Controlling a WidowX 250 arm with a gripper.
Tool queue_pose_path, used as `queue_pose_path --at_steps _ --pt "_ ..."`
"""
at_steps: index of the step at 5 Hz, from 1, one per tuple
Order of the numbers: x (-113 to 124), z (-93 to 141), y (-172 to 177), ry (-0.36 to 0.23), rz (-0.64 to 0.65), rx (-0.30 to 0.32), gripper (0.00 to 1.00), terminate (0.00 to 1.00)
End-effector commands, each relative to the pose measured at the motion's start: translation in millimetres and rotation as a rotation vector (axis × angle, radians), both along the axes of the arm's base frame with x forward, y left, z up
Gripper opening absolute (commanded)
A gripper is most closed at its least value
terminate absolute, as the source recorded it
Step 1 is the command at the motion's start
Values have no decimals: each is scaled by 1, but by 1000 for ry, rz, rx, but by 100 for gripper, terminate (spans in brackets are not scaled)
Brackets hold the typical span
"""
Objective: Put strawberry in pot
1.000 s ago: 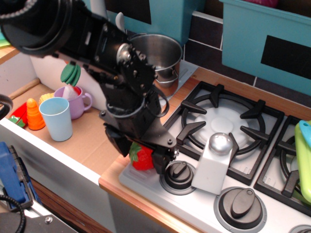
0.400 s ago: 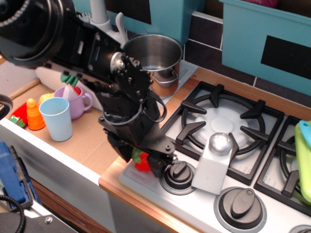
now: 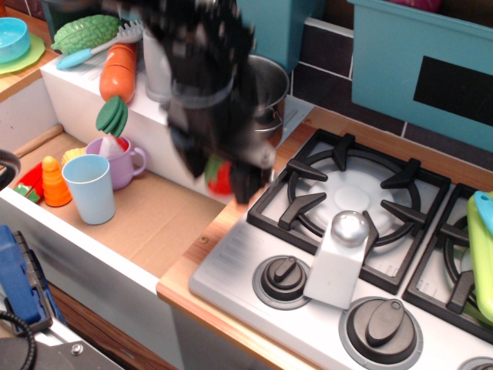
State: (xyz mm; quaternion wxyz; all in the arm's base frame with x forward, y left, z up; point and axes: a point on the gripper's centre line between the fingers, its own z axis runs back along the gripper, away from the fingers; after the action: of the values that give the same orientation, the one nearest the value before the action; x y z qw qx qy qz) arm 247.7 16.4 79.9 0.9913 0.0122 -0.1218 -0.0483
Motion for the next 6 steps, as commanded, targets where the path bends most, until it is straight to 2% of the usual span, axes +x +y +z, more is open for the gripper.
queue_pose_path --at_steps 1,2,3,4,5,6 --pt "54 41 14 -74 -41 76 0 0" --pt "69 55 16 -85 -80 131 0 0" --pt "82 49 32 -96 -130 122 0 0" --pt "99 41 54 -117 -181 122 100 0" --pt "109 27 61 -117 -222 104 100 0" --pt "109 27 61 -117 -222 104 100 0"
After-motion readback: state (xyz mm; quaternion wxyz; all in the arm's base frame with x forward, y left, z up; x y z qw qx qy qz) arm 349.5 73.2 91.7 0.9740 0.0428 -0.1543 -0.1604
